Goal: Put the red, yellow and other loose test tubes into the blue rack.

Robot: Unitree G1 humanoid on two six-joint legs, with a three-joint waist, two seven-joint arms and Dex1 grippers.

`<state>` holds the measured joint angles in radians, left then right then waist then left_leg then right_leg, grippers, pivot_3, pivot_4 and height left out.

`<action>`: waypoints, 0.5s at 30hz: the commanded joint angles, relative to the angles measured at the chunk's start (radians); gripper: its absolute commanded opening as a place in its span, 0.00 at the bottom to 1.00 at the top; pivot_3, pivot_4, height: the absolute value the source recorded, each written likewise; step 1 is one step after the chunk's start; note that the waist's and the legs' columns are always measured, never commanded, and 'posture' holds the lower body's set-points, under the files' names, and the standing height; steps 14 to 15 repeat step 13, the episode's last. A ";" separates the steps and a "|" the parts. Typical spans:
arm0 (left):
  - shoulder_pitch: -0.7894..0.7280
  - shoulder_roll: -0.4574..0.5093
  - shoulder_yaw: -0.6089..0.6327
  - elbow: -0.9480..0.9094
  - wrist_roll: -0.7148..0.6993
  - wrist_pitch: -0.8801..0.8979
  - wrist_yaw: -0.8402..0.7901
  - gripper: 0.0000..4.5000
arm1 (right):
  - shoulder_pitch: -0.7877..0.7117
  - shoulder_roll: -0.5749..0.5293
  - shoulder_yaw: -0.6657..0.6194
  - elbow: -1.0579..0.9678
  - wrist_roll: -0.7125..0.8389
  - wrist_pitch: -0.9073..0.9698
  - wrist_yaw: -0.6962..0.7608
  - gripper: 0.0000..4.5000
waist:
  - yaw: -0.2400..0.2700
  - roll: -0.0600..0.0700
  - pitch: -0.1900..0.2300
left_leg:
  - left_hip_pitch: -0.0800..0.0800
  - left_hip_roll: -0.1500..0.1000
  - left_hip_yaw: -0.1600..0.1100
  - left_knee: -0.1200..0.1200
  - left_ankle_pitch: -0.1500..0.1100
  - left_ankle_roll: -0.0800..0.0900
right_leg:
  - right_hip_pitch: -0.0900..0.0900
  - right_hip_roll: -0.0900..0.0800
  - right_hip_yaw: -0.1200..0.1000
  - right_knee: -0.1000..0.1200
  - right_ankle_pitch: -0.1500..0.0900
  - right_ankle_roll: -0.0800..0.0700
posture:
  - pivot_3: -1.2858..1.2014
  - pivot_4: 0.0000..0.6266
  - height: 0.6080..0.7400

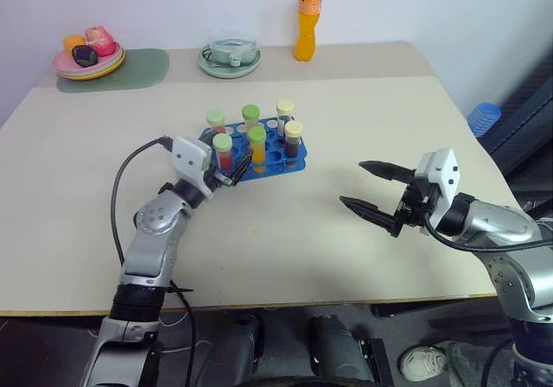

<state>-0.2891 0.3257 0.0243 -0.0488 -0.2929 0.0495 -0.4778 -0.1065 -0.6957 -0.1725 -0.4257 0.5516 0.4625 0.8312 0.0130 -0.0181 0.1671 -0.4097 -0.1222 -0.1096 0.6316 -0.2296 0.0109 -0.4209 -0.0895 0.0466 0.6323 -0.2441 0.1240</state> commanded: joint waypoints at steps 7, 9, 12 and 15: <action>0.147 0.162 0.123 -0.107 -0.086 -0.025 -0.171 0.97 | 0.160 0.014 -0.144 -0.025 -0.002 -0.086 -0.039 0.93 | 0.001 0.000 0.000 | 0.000 0.000 0.000 0.000 0.000 0.000 | 0.000 0.000 0.000 0.000 0.000 0.000 | 0.52 0.24 1.00; 0.165 0.184 0.146 -0.108 -0.112 -0.004 -0.194 0.97 | 0.192 0.023 -0.174 -0.035 -0.003 -0.093 -0.057 0.93 | 0.002 0.000 0.000 | 0.000 0.000 0.000 0.000 0.000 0.000 | 0.000 0.000 0.000 0.000 0.000 0.000 | 0.52 0.24 1.00; 0.180 0.221 0.177 -0.082 -0.135 0.019 -0.230 0.97 | 0.250 0.040 -0.219 -0.062 -0.006 -0.098 -0.092 0.93 | 0.001 0.000 0.000 | 0.000 0.000 0.000 0.000 0.000 0.000 | 0.000 0.000 0.000 0.000 0.000 0.000 | 0.52 0.24 1.00; 0.180 0.229 0.179 -0.071 -0.138 0.017 -0.247 0.97 | 0.263 0.043 -0.225 -0.069 -0.005 -0.099 -0.096 0.93 | 0.001 0.000 0.000 | 0.000 0.000 0.000 -0.001 0.000 0.000 | 0.000 0.000 0.000 0.000 0.000 0.000 | 0.52 0.24 1.00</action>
